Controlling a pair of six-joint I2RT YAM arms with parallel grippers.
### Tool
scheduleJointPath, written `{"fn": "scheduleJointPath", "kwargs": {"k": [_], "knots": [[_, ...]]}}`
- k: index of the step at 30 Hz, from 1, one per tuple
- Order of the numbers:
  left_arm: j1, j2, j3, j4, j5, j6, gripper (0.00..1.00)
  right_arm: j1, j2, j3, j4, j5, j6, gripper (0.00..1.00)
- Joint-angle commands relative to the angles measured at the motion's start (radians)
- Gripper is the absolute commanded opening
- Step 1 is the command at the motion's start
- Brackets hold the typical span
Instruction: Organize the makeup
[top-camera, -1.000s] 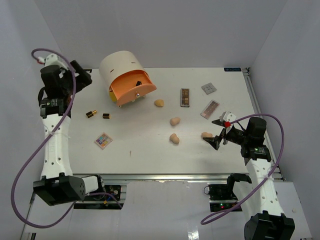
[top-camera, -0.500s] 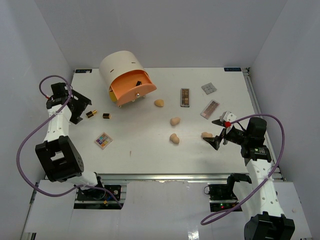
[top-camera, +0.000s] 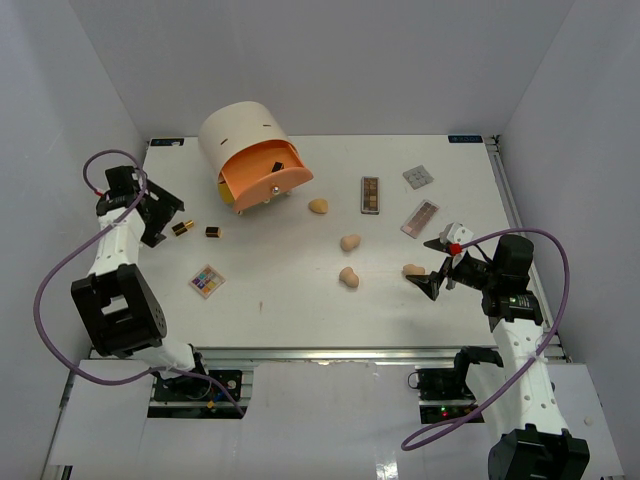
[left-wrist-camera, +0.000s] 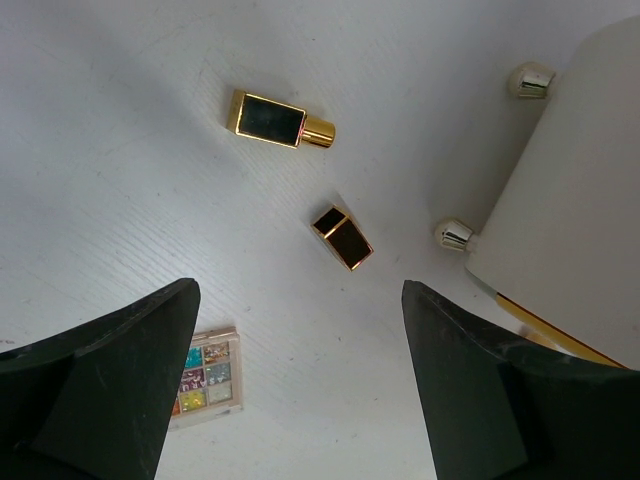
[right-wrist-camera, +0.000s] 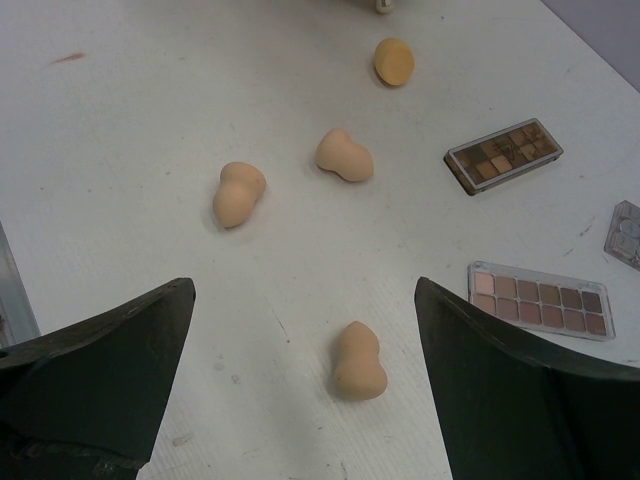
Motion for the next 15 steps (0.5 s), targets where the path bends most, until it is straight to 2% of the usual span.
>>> {"fn": "scheduleJointPath", "kwargs": {"k": [1,7,15], "knots": [[0.003,0.024,0.009,0.023,-0.009,0.003,0.93,0.007,-0.011,0.012,0.014,-0.015,0.002,0.97],[0.009,0.084,0.066,-0.015,-0.107,-0.187,0.93,0.007,-0.015,0.012,0.014,-0.016,0.002,0.97],[0.026,0.162,0.094,-0.044,-0.087,-0.486,0.87,0.007,-0.021,0.011,0.013,-0.021,0.002,0.98]]}}
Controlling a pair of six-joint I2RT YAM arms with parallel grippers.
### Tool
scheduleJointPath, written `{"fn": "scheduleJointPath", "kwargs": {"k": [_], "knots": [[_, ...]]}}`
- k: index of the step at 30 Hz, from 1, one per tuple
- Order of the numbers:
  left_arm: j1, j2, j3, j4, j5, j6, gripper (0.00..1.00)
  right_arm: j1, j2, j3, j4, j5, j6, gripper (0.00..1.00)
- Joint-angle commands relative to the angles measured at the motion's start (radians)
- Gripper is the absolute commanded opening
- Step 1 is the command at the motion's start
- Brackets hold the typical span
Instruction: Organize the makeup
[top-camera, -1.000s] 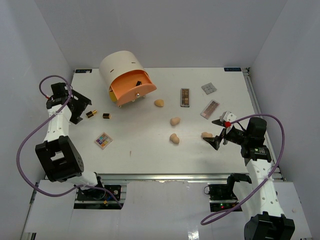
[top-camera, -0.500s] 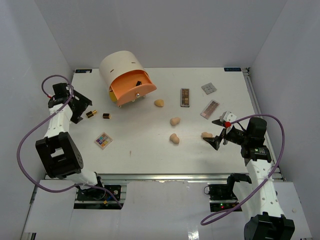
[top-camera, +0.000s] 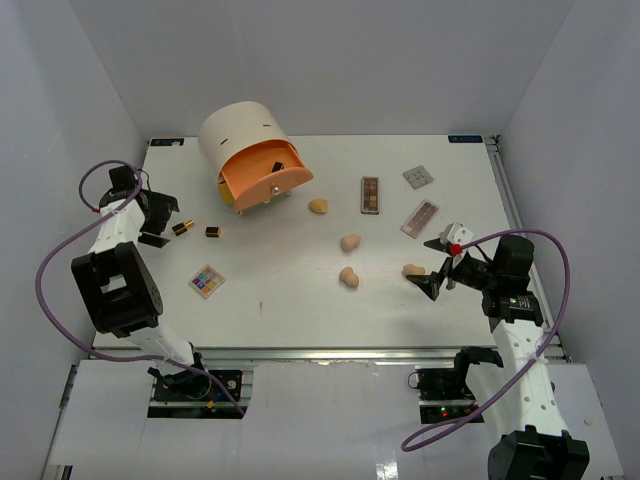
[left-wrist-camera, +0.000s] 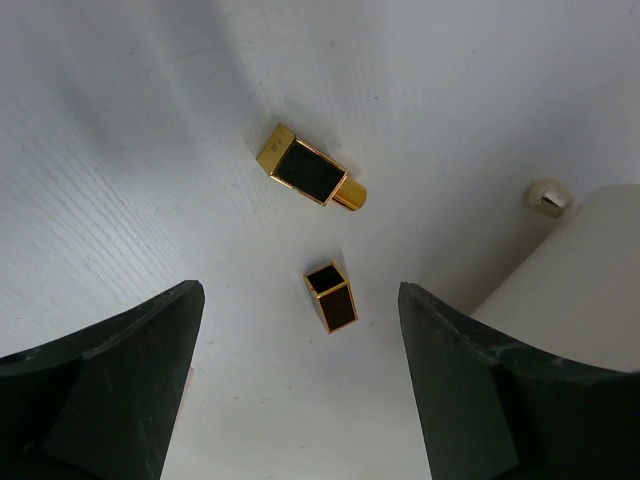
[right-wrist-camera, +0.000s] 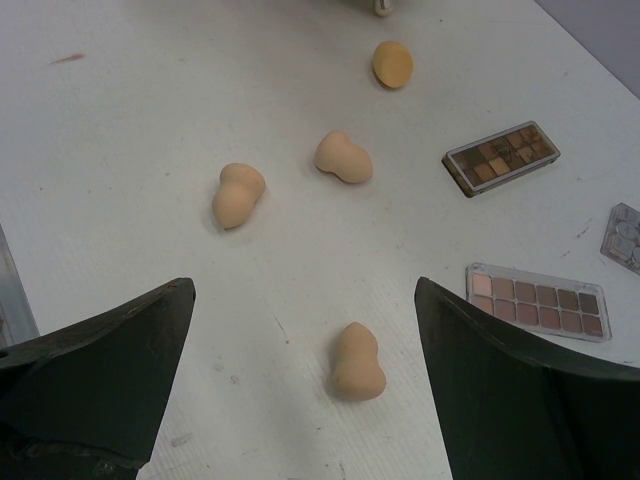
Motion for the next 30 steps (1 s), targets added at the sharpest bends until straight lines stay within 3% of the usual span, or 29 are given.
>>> {"fn": "scheduleJointPath", "kwargs": {"k": [1,5,9,30], "knots": [[0.015,0.027,0.036,-0.017,-0.007,-0.254,0.85,0.006,-0.015,0.011,0.013,-0.023,0.002,0.98],[0.028,0.09,0.03,-0.006,0.062,-0.366,0.74,0.006,-0.02,0.011,0.014,-0.031,0.004,0.98],[0.028,0.133,0.038,0.022,0.094,-0.439,0.69,0.007,-0.02,0.011,0.012,-0.039,0.006,0.98],[0.03,0.259,0.101,-0.006,0.084,-0.541,0.75,0.016,-0.012,0.011,0.014,-0.029,0.004,0.98]]}}
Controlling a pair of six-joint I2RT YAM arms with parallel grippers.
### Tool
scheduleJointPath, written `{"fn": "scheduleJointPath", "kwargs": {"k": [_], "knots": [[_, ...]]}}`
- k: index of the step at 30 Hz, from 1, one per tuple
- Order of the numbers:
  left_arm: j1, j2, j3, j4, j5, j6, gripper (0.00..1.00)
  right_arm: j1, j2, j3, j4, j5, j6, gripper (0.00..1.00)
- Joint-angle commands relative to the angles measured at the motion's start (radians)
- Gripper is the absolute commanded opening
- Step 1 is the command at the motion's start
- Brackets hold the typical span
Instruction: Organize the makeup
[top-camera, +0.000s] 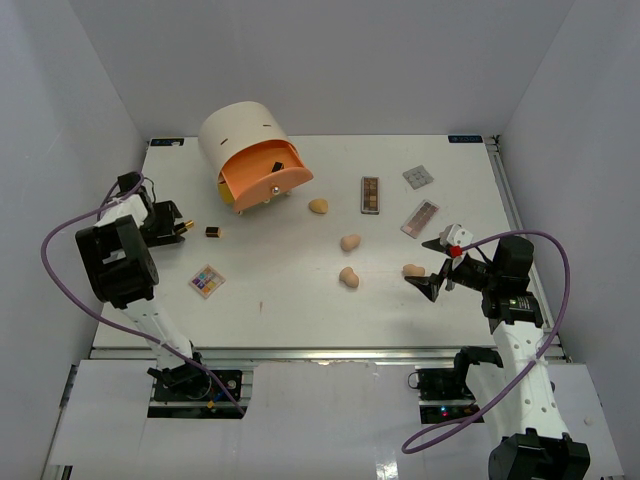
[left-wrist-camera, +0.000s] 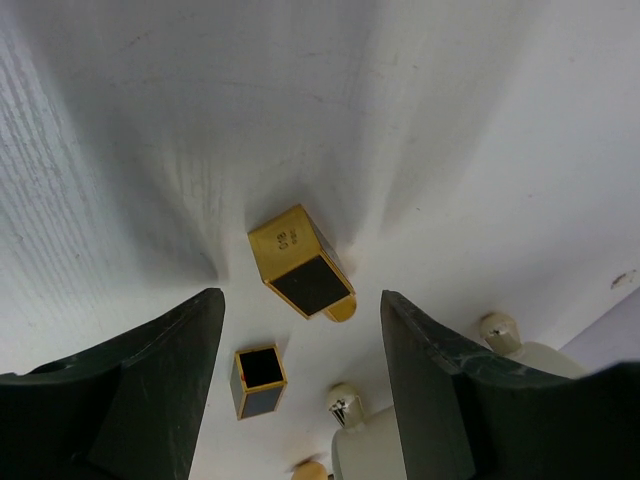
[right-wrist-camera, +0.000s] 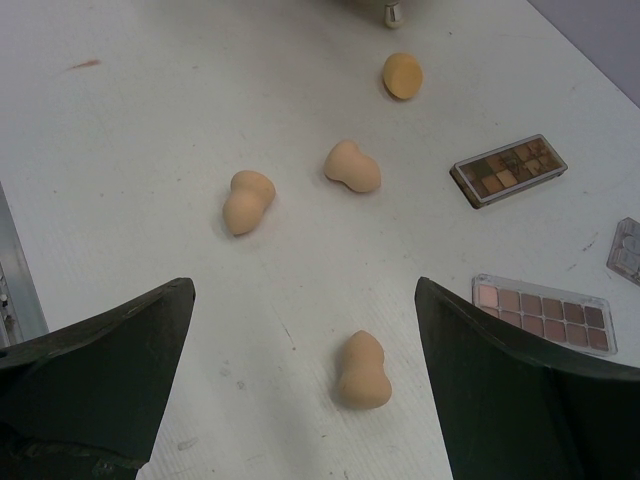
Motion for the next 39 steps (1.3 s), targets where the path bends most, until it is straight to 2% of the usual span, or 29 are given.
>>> {"fn": "scheduleJointPath", "kwargs": {"k": [1,15,23,32,39], "knots": [[0.006,0.012,0.025,-0.026,0.003,-0.101,0.75,0.004,0.0,0.011,0.013,-0.009,0.0,0.98],[0.03,0.044,0.073,-0.116,-0.053,-0.122,0.74,0.006,0.0,0.011,0.012,-0.016,0.0,0.98],[0.031,0.08,0.07,-0.101,0.002,-0.1,0.71,0.006,-0.009,0.012,0.012,-0.014,0.0,0.98],[0.031,0.08,0.071,-0.088,-0.005,-0.054,0.56,0.006,-0.012,0.011,0.012,-0.012,-0.001,0.98],[0.032,0.056,0.013,-0.03,0.033,0.017,0.37,0.006,-0.016,0.011,0.013,-0.014,-0.002,0.98]]}}
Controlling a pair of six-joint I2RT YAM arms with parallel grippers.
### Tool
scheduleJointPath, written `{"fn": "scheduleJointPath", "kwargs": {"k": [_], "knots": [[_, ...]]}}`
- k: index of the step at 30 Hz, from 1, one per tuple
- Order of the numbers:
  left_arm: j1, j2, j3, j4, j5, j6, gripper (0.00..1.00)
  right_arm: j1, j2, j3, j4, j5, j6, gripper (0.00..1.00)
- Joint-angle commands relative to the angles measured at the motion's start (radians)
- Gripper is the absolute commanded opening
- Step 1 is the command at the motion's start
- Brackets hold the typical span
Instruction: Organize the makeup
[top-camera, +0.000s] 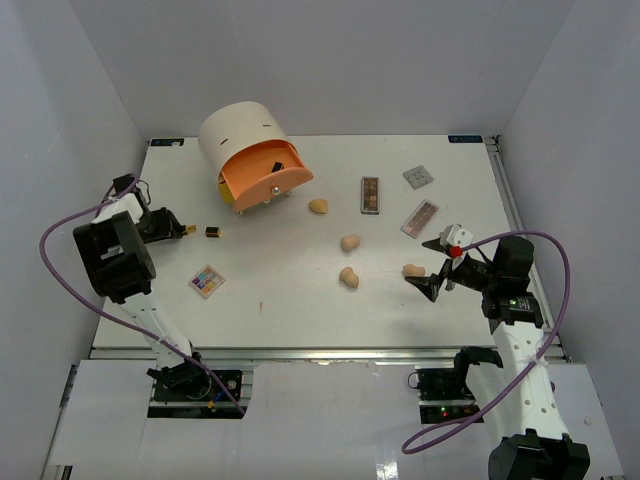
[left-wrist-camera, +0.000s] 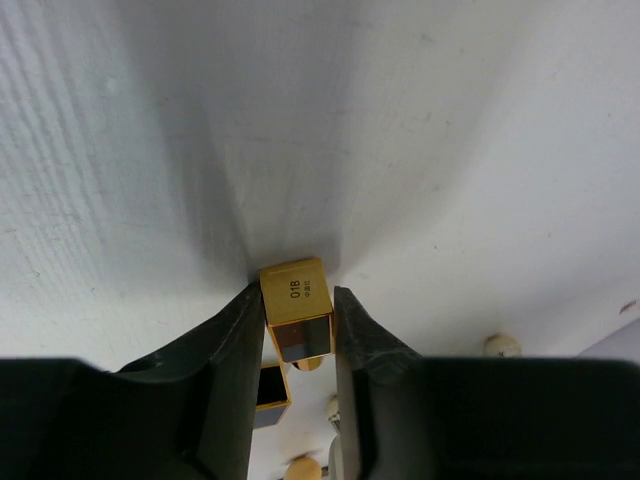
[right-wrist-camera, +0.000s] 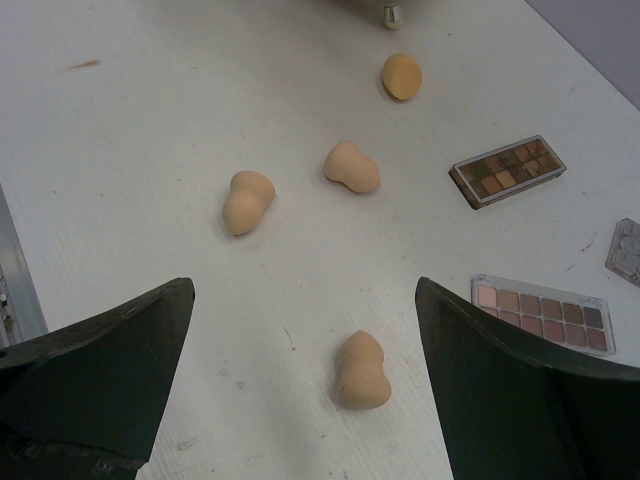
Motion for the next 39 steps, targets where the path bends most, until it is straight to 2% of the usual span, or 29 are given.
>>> {"fn": "scheduleJointPath", "kwargs": {"k": [1,7,14,19,28,39], "knots": [[0.001,-0.027,-0.053,0.035,0.026,0.024,0.36,0.006,-0.014,0.011,0.012,-0.014,-0.002,0.98],[0.001,-0.064,-0.084,0.088,0.071,0.127,0.15,0.006,-0.013,0.007,0.012,-0.029,-0.003,0.98],[0.014,-0.115,-0.099,0.118,0.104,0.245,0.0,0.012,-0.013,-0.002,-0.002,-0.065,-0.024,0.98],[0.023,-0.141,-0.099,0.122,0.106,0.287,0.0,0.029,-0.016,-0.003,-0.023,-0.113,-0.067,0.98],[0.02,-0.072,-0.056,0.121,0.159,0.277,0.0,0.029,-0.027,-0.007,-0.029,-0.116,-0.086,0.98],[-0.026,-0.037,-0.003,0.103,0.132,0.281,0.0,0.029,-0.036,-0.003,-0.035,-0.12,-0.091,0.98]]}}
